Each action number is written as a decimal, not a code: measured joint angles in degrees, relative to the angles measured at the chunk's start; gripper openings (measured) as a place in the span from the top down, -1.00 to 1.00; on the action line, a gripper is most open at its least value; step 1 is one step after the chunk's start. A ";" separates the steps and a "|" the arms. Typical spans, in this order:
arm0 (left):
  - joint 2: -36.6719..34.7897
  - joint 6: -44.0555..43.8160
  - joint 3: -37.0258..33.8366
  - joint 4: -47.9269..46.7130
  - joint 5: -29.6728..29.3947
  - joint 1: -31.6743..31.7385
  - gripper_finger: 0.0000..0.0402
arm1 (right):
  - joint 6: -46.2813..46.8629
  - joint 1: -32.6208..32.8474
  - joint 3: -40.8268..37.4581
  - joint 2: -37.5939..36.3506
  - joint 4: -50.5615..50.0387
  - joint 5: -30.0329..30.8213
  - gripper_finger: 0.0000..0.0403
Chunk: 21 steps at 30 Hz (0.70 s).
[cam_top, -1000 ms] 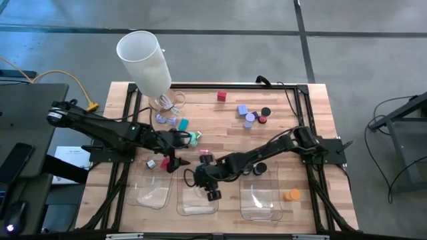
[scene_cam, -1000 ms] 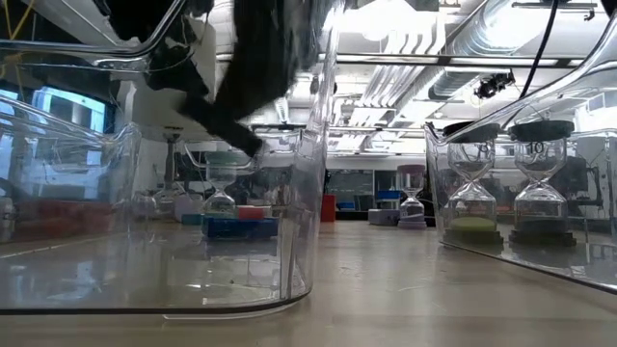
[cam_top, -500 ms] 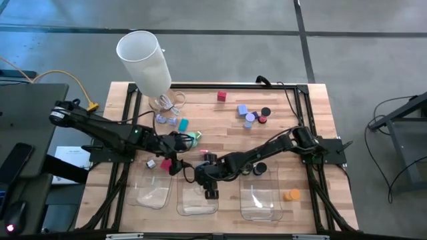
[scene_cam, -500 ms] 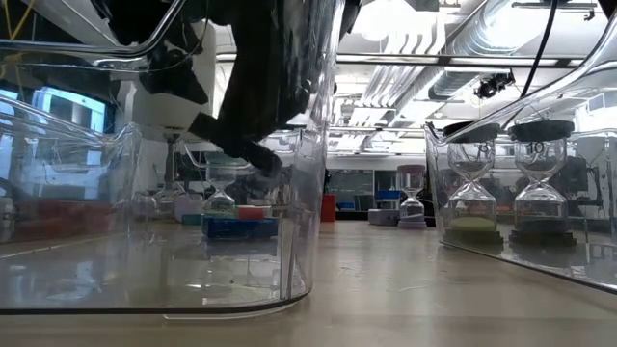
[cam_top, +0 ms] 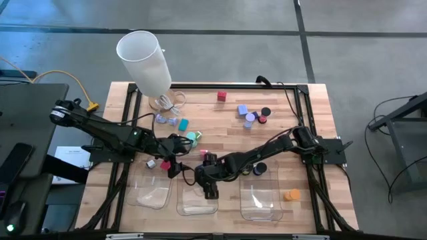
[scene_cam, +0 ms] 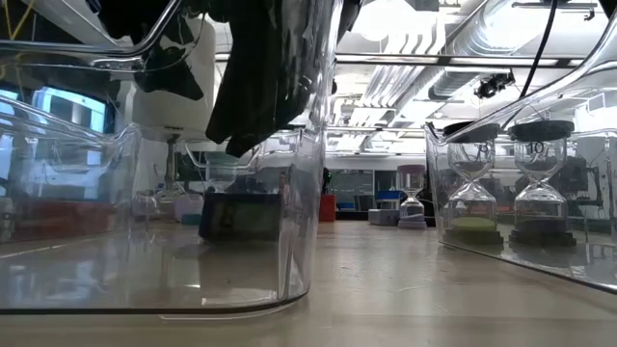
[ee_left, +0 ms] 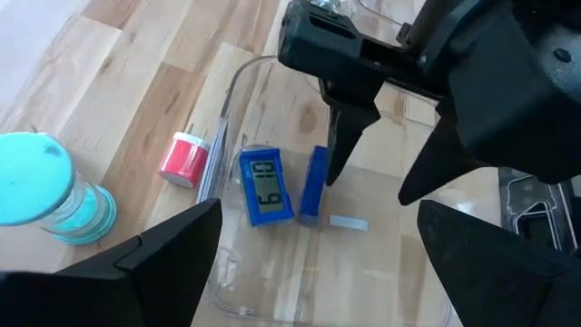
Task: Pick & Place Office items
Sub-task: Put the top middle red adapter into the left bin
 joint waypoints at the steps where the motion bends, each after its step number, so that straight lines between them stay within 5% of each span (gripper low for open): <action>1: 0.00 -0.07 0.00 0.03 0.00 0.00 -0.81 | -0.87 0.01 -0.02 -0.25 -0.52 -0.13 -0.36; 6: 0.00 -0.11 0.00 0.68 -0.93 -0.14 -0.81 | -0.02 0.82 -0.12 -4.19 -3.21 0.76 -0.34; 14: 0.00 -0.11 0.00 0.46 -2.37 -2.74 -0.81 | 3.81 5.69 -0.04 -12.60 -5.84 13.92 -0.34; 21: 0.00 -1.15 0.00 0.42 -2.64 -5.11 -0.81 | 2.43 8.83 0.07 -14.32 -2.07 17.35 -0.34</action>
